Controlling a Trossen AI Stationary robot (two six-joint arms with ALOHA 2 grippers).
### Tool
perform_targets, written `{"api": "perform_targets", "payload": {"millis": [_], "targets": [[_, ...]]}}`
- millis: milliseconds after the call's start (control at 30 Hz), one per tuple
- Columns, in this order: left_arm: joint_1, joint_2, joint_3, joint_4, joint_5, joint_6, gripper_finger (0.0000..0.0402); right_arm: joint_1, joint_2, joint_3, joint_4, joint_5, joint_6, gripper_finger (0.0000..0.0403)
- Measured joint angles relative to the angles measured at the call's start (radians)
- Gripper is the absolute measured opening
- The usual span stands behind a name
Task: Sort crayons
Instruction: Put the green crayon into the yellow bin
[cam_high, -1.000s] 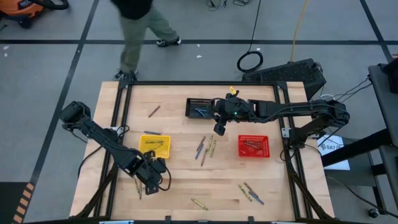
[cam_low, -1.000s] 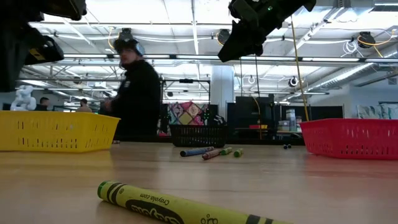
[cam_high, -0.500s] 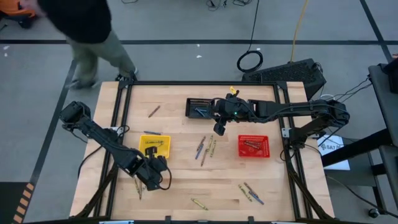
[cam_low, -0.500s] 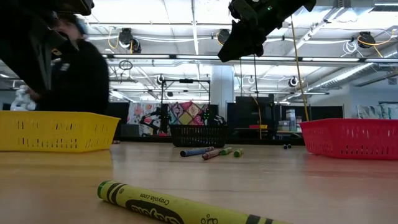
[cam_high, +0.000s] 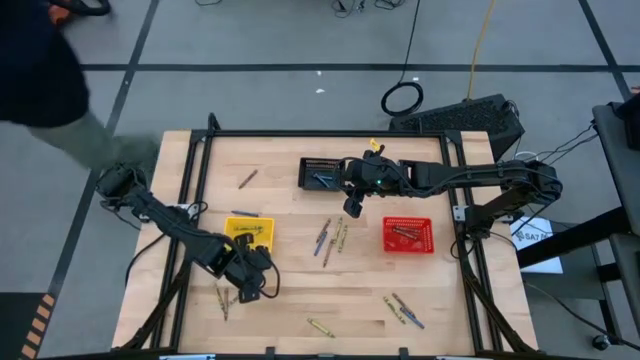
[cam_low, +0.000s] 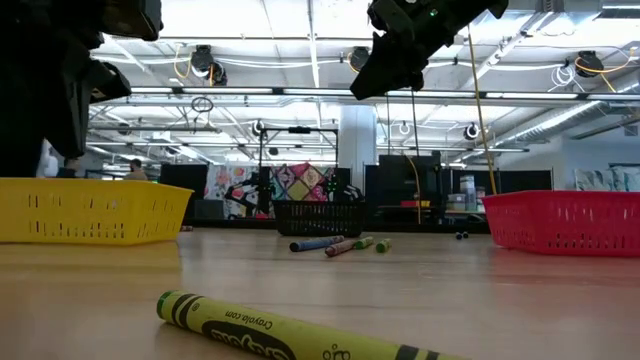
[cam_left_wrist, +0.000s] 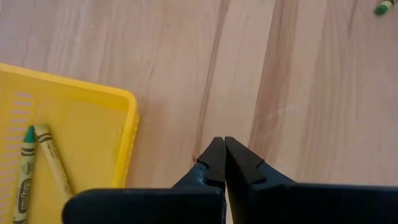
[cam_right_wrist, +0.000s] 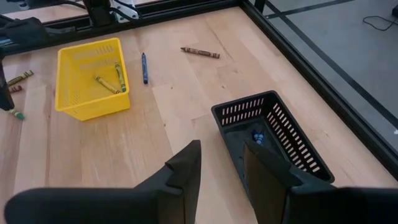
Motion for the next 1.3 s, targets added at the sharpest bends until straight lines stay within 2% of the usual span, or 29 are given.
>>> {"api": "perform_targets", "payload": {"millis": [300,567,667,1100,1300], "targets": [[0.026,0.0,0.0,-0.035,0.037,-0.001,0.0005,0.0,0.0,0.0,0.0,0.0,0.0,0.0105],[0.031,0.0,0.0,-0.063,0.049,-0.025,0.0079,0.0,0.0,0.0,0.0,0.0,0.0,0.0105],[0.031,0.0,0.0,-0.041,0.049,-0.025,0.0092,0.0,0.0,0.0,0.0,0.0,0.0,0.0105],[0.031,0.0,0.0,0.017,0.048,-0.024,0.0096,0.0,0.0,0.0,0.0,0.0,0.0,0.0105],[0.033,0.0,0.0,0.079,-0.035,0.053,0.0096,0.0,0.0,0.0,0.0,0.0,0.0,0.0105]]}}
